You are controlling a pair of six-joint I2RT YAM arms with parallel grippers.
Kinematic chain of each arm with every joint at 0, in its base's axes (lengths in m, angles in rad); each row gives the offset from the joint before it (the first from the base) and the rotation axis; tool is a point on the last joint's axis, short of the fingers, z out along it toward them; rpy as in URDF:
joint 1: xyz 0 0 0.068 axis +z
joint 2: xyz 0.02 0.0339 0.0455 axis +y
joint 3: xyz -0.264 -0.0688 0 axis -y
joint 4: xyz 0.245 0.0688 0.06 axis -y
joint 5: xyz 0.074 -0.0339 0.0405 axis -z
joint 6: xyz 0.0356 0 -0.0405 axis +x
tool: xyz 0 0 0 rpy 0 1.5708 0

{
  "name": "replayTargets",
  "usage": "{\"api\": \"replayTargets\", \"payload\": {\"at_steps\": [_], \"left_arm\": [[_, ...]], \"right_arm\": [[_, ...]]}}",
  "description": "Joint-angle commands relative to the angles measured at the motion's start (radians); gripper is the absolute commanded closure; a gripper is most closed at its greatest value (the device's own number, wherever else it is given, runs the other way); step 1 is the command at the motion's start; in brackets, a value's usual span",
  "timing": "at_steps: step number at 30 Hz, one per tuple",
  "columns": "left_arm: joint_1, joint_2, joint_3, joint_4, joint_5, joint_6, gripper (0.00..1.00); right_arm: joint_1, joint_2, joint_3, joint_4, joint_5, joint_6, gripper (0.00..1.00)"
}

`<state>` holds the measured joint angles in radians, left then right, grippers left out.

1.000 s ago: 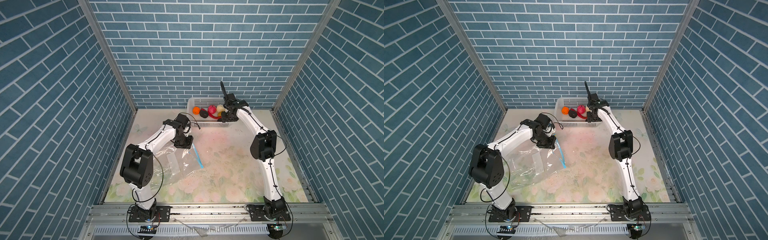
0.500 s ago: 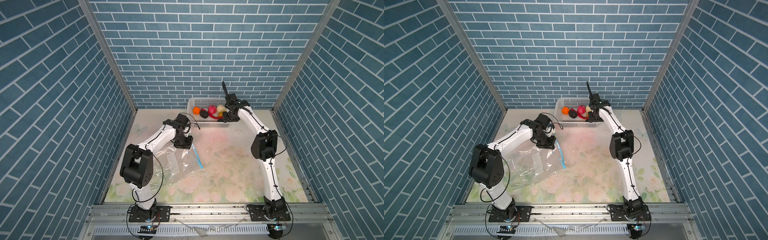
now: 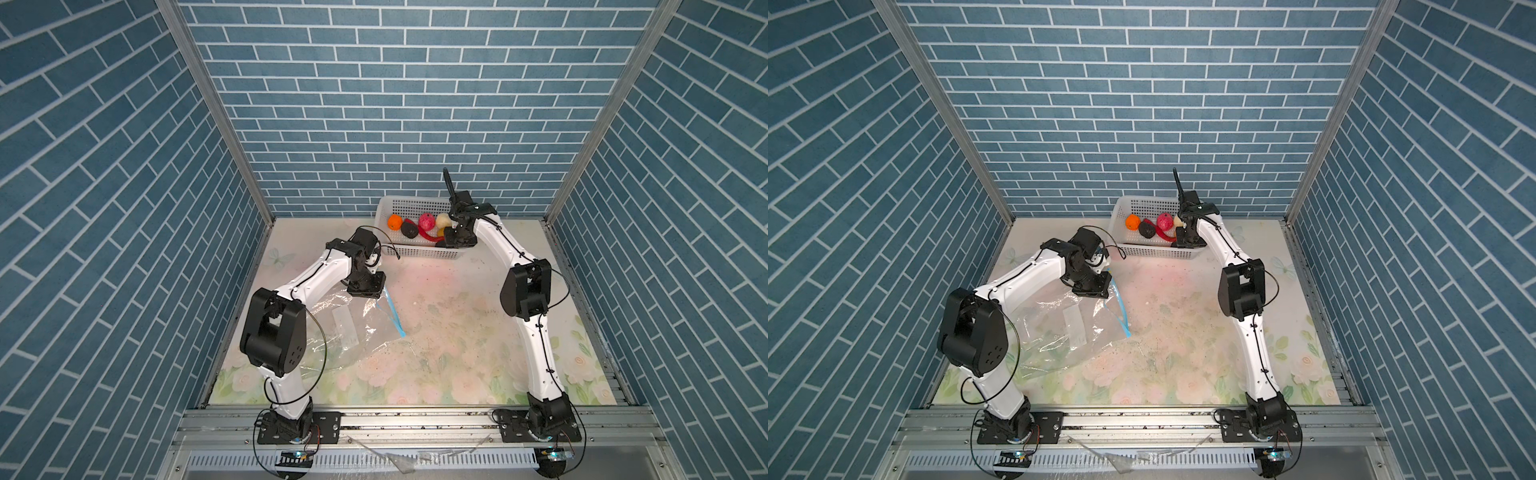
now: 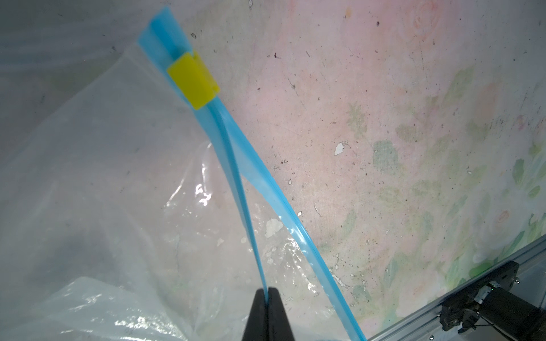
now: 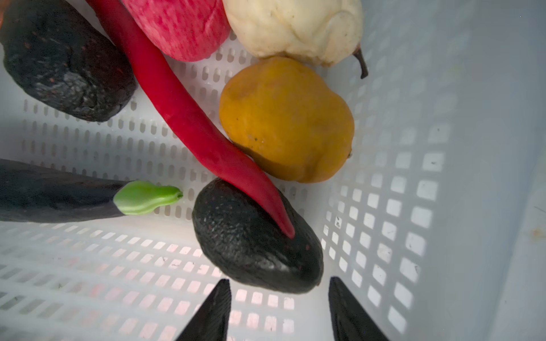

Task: Place the food in the zip-top bag and seal the zipper
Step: 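Move the right gripper over the basket while the left holds the zipper open, then shift the right gripper toward the orange fruit in the basket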

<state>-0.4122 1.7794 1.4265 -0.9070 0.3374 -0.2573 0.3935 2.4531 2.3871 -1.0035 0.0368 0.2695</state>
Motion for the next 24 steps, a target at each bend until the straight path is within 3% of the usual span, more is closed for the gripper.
{"api": "replayTargets", "payload": {"at_steps": [1, 24], "left_arm": [[-0.005, -0.009, 0.019, -0.024, -0.017, 0.005, 1.0], [-0.008, -0.042, 0.026, -0.048, -0.026, 0.0, 1.0]], "right_arm": [[0.002, 0.013, -0.025, -0.05, -0.015, 0.031, 0.45], [-0.009, -0.362, -0.594, 0.124, 0.09, -0.07, 0.42]]}}
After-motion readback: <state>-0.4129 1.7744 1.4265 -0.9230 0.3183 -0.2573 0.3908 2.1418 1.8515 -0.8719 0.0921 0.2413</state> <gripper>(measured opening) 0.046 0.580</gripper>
